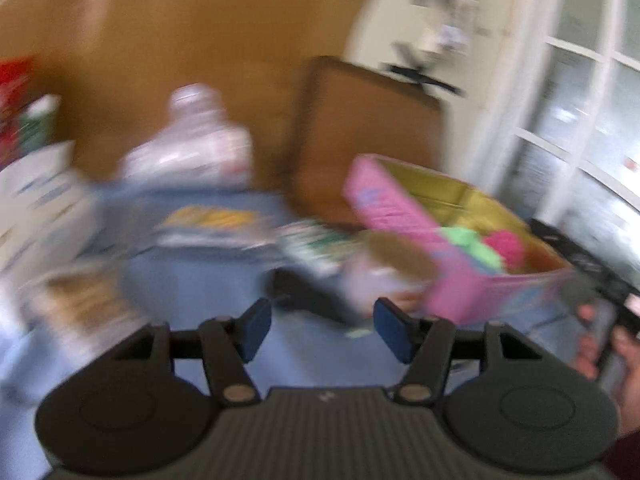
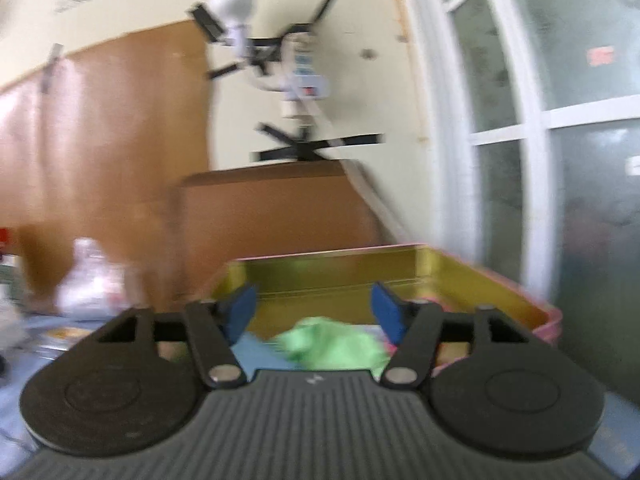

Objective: Organize soft objects
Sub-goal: 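Withdraw the left gripper from the tin back over the table, then grasp the black paddle-shaped item with the right gripper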

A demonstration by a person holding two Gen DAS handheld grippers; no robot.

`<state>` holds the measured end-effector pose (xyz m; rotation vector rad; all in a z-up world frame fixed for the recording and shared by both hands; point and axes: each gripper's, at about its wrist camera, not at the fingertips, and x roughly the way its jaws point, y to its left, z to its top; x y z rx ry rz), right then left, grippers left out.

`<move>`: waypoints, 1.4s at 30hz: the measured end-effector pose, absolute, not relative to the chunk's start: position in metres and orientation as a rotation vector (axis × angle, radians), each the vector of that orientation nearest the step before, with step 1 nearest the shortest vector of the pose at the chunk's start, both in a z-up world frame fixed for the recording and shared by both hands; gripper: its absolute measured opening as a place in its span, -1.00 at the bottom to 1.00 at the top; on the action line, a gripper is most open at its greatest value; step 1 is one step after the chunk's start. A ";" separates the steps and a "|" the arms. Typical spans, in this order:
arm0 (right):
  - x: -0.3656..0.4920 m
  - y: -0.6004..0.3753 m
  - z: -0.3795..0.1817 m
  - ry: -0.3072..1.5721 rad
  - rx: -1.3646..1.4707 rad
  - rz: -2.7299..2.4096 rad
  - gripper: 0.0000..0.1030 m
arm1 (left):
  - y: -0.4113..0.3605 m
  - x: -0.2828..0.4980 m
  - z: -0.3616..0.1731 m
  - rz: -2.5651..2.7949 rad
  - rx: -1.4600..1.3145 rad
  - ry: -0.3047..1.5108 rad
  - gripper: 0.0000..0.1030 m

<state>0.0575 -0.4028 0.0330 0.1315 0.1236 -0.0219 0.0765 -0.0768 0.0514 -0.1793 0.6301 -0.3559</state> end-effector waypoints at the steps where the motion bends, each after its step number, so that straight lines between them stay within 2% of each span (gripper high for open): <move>1: 0.056 -0.394 0.035 0.125 0.139 0.017 0.05 | -0.061 0.075 0.047 -0.314 -0.196 0.634 0.13; 3: 0.050 -0.374 0.038 0.130 0.146 0.105 -0.14 | -0.035 0.072 0.040 -0.235 -0.217 0.635 0.13; 5: 0.047 -0.350 0.040 0.160 0.134 0.228 -0.22 | -0.010 0.069 0.034 -0.183 -0.240 0.634 0.13; 9: 0.053 -0.297 0.032 0.325 0.060 0.493 -0.21 | 0.017 0.061 0.021 -0.155 -0.292 0.645 0.12; 13: 0.074 -0.253 0.013 0.470 -0.049 0.520 -0.21 | 0.021 0.057 0.013 -0.180 -0.320 0.646 0.12; 18: 0.101 -0.237 0.001 0.571 -0.093 0.434 -0.19 | 0.020 0.054 0.013 -0.216 -0.320 0.622 0.12; 21: 0.114 -0.237 -0.005 0.621 -0.077 0.384 -0.11 | 0.020 0.053 0.013 -0.228 -0.327 0.616 0.12; 24: 0.118 -0.237 -0.009 0.618 -0.055 0.376 -0.11 | 0.022 0.054 0.011 -0.236 -0.339 0.620 0.12; 25: 0.118 -0.236 -0.009 0.616 -0.051 0.380 -0.18 | 0.022 0.054 0.011 -0.236 -0.342 0.622 0.12; 26: 0.115 -0.235 -0.008 0.614 -0.045 0.391 -0.43 | 0.022 0.055 0.011 -0.235 -0.344 0.624 0.12; 31: 0.092 -0.219 -0.008 0.596 -0.075 0.481 -0.47 | 0.023 0.058 0.010 -0.249 -0.356 0.637 0.12; 35: 0.071 -0.220 -0.007 0.611 0.008 0.546 -0.47 | 0.015 0.064 0.009 -0.300 -0.367 0.689 0.19; 39: 0.063 -0.235 -0.009 0.692 0.215 0.647 -0.47 | -0.002 0.065 0.008 -0.370 -0.391 0.727 0.23; 41: 0.057 -0.241 -0.011 0.717 0.301 0.679 -0.47 | -0.009 0.066 0.008 -0.376 -0.399 0.738 0.17; 42: 0.053 -0.243 -0.013 0.723 0.331 0.693 -0.47 | -0.012 0.067 0.007 -0.389 -0.413 0.751 0.01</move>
